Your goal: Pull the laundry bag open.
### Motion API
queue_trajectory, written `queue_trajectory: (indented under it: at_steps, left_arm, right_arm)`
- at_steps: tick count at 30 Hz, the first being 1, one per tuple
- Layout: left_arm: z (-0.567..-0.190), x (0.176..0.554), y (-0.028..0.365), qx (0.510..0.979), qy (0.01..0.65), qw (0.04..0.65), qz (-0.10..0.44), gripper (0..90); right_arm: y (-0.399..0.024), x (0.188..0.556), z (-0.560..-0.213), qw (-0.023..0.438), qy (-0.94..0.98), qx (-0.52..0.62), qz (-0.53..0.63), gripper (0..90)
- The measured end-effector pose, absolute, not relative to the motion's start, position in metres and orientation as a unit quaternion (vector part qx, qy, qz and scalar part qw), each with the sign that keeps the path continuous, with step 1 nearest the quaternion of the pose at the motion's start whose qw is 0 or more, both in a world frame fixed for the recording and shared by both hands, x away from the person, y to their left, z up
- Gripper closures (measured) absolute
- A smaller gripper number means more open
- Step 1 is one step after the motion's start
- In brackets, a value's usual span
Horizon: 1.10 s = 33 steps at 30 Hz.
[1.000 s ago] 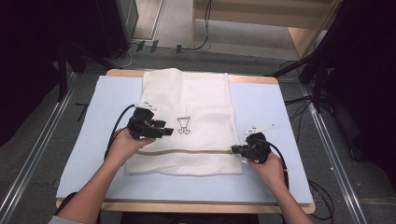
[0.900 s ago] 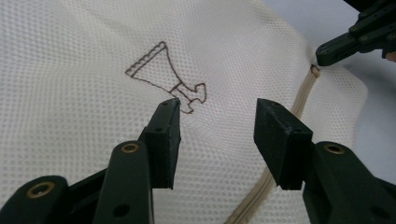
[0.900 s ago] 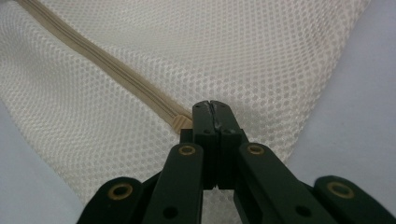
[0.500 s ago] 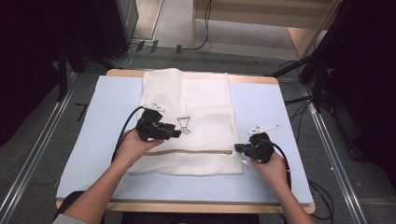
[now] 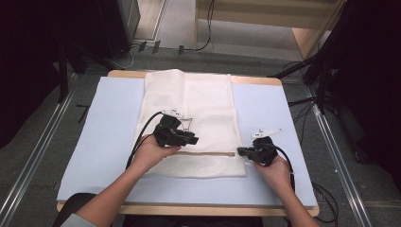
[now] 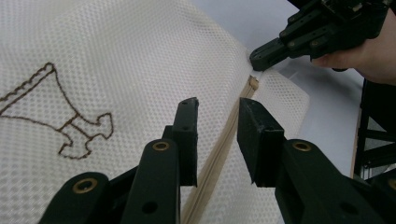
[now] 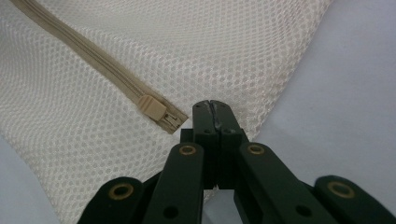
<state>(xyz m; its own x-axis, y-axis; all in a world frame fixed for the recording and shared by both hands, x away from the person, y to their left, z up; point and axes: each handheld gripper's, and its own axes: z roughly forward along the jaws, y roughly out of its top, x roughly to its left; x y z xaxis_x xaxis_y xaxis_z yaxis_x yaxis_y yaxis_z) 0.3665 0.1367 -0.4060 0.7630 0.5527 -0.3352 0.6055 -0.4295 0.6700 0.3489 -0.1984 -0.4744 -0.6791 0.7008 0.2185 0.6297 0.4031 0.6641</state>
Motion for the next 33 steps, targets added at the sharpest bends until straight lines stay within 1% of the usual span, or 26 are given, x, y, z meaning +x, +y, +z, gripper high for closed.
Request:
queue_trajectory:
  at_steps: [3, 9, 13, 16, 17, 26, 33]
  left_arm:
    - [-0.405, 0.365, 0.125, 0.848, 0.335, 0.409, -0.036, 70.7]
    - [-0.408, 0.366, 0.106, 0.857, 0.323, 0.398, -0.047, 71.0]
    - [-0.414, 0.365, 0.091, 0.863, 0.317, 0.392, -0.044, 70.9]
    - [-0.418, 0.363, 0.083, 0.868, 0.311, 0.383, -0.044, 71.4]
    - [-0.421, 0.362, 0.076, 0.871, 0.309, 0.379, -0.043, 73.2]
    - [-0.432, 0.361, 0.053, 0.876, 0.300, 0.374, -0.056, 78.9]
    - [-0.442, 0.363, 0.042, 0.876, 0.306, 0.368, -0.064, 80.2]
  right_arm:
    - [-0.199, 0.349, -0.475, 0.043, 0.834, 0.399, 0.378, 90.0]
    - [-0.196, 0.347, -0.474, 0.057, 0.834, 0.404, 0.370, 90.0]
    - [-0.196, 0.347, -0.473, 0.049, 0.829, 0.417, 0.369, 90.0]
    - [-0.196, 0.347, -0.473, 0.053, 0.830, 0.415, 0.369, 90.0]
    - [-0.195, 0.346, -0.473, 0.056, 0.832, 0.412, 0.368, 90.0]
    - [-0.194, 0.345, -0.472, 0.057, 0.830, 0.419, 0.364, 90.0]
    - [-0.190, 0.342, -0.470, 0.057, 0.832, 0.418, 0.359, 90.0]
